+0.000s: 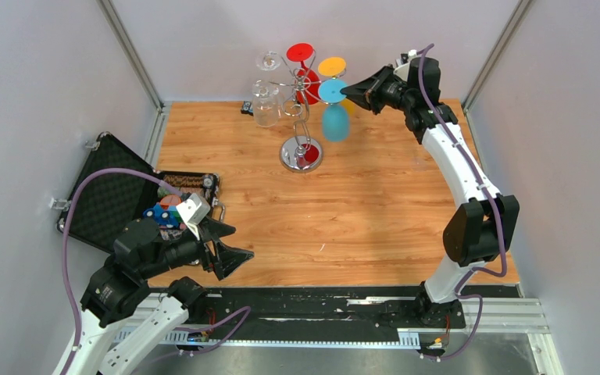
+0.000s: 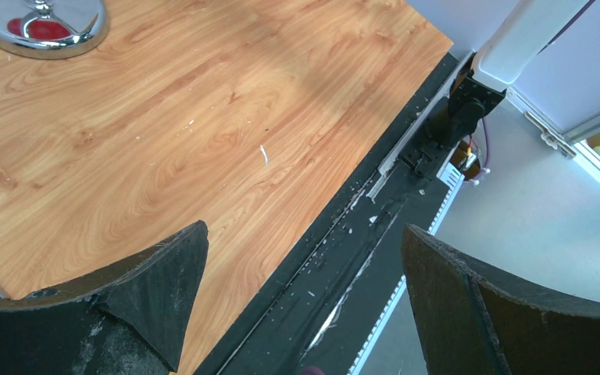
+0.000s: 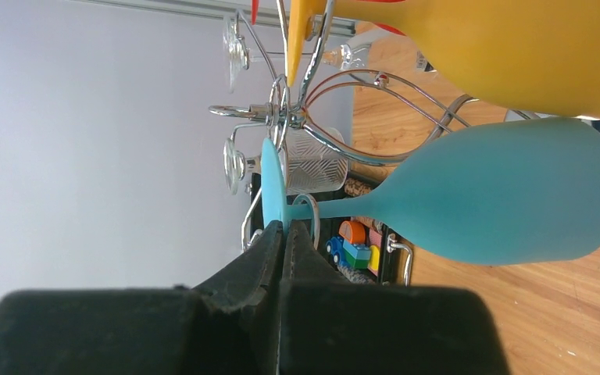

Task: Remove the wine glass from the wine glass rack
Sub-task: Pick up the wine glass from the wine rack.

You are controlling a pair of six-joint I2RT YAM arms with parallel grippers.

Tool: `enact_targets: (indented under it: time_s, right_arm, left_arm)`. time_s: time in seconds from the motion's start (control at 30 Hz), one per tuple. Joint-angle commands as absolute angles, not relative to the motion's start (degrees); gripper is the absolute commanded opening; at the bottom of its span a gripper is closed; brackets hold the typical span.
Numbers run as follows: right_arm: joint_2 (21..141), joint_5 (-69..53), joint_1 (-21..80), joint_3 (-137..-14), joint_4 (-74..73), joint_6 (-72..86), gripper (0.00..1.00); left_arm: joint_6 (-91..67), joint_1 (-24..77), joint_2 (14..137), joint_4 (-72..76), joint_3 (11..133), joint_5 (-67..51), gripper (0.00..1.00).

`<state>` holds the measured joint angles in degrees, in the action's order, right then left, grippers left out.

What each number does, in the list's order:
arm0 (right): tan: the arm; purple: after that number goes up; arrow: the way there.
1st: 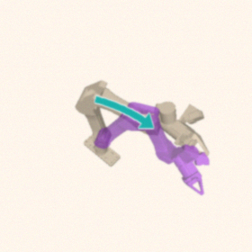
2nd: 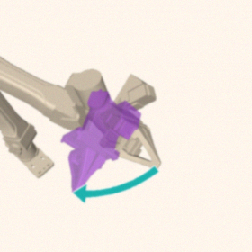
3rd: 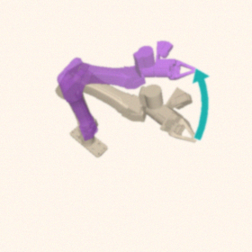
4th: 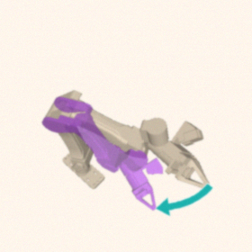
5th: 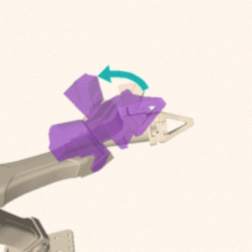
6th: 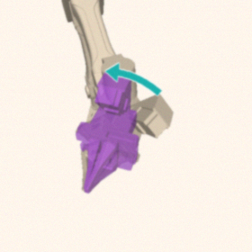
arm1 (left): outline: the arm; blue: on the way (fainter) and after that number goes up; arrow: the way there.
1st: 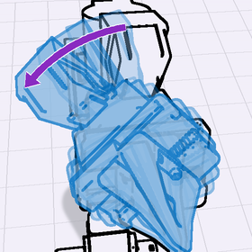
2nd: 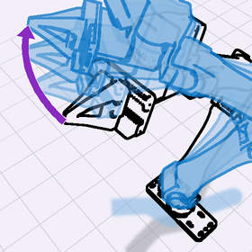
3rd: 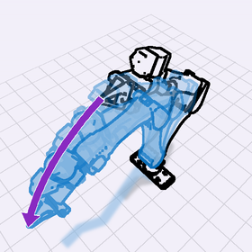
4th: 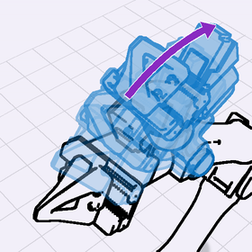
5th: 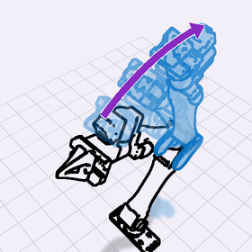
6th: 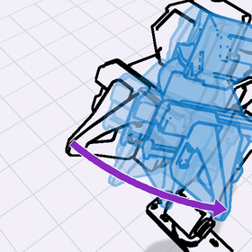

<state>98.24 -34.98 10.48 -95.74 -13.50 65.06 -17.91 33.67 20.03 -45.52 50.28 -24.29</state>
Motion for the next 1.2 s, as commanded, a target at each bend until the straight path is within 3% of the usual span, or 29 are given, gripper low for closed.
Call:
enact_targets:
  time_s: [0.0,1.17]
  right_arm:
    - [94.7,-35.3,10.9,-96.3,-9.4,67.8,0.0]
    - [92.6,-36.9,12.8,-92.8,-6.9,71.9,0.0]
  left_arm:
    - [-18.4,33.7,19.6,-44.3,50.1,-24.3,1.0]
    - [-18.5,33.6,19.2,-44.3,50.0,-24.4,1.0]
